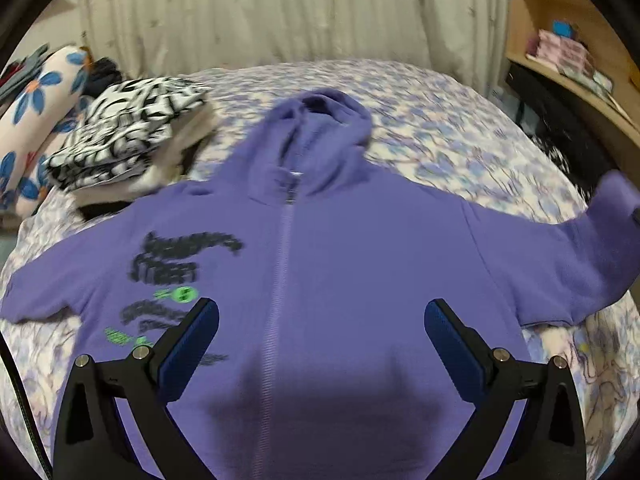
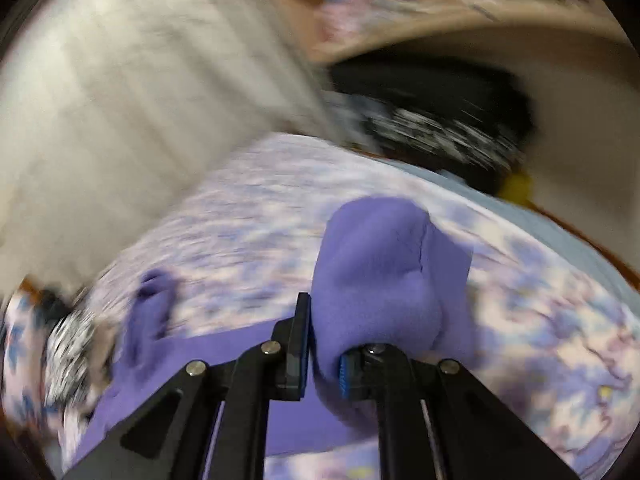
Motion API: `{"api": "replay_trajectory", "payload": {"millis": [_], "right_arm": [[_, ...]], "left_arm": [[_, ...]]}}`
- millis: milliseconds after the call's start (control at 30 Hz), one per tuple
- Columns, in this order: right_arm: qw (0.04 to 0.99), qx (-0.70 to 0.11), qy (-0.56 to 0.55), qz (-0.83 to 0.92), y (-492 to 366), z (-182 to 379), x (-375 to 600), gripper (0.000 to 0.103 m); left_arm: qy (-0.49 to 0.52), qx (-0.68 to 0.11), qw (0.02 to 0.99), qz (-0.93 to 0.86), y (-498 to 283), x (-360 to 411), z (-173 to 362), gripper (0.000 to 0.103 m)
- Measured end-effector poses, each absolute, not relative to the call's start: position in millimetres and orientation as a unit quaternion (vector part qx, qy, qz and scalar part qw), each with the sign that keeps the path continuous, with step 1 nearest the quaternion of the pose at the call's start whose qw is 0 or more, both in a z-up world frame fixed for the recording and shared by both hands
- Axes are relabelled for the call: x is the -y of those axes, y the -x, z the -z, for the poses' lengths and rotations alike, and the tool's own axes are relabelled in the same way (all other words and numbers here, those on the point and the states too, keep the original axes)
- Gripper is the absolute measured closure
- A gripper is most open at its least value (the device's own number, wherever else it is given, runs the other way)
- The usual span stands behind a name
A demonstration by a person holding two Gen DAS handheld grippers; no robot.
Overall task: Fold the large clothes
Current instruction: 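Fold the held sleeve across the hoodie body with the right tool, release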
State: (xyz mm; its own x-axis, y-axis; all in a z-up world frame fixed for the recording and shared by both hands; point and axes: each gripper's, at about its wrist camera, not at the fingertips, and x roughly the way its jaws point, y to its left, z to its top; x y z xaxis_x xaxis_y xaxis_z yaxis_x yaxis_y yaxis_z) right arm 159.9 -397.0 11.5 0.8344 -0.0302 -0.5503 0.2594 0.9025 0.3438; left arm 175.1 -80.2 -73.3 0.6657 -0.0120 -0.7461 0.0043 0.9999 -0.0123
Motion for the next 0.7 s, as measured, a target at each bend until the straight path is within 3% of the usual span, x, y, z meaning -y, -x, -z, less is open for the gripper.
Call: {"api": "replay_trajectory", "payload": {"millis": [133, 300, 433, 567, 700], "right_arm": [[0.942, -0.308, -0.128, -0.023, -174.1, -14.0, 296.1, 0.091], [0.919, -0.388, -0.033, -0.058, -185.5, 45.8, 196.9, 0.089], [0.877, -0.473, 0.018, -0.081, -179.4, 105.2, 150.4, 0.080], [0.872, -0.481, 0.018, -0.086, -154.0, 113.8, 144.6, 0.055], [0.877, -0.471, -0.010, -0.097, -131.6, 103.5, 152.5, 0.052]], "left_arm": [[0.030, -0.386, 0.922, -0.009, -158.8, 40.9, 60.5, 0.001], [0.072, -0.351, 0.933, -0.022, -137.1, -9.8, 57.4, 0.001], [0.088, -0.399, 0.913, -0.018, -139.2, -36.8, 75.4, 0.001], [0.086, -0.433, 0.897, -0.004, -135.8, -42.4, 93.0, 0.001], [0.103, -0.450, 0.886, 0.031, -136.6, -39.7, 101.9, 0.001]]}}
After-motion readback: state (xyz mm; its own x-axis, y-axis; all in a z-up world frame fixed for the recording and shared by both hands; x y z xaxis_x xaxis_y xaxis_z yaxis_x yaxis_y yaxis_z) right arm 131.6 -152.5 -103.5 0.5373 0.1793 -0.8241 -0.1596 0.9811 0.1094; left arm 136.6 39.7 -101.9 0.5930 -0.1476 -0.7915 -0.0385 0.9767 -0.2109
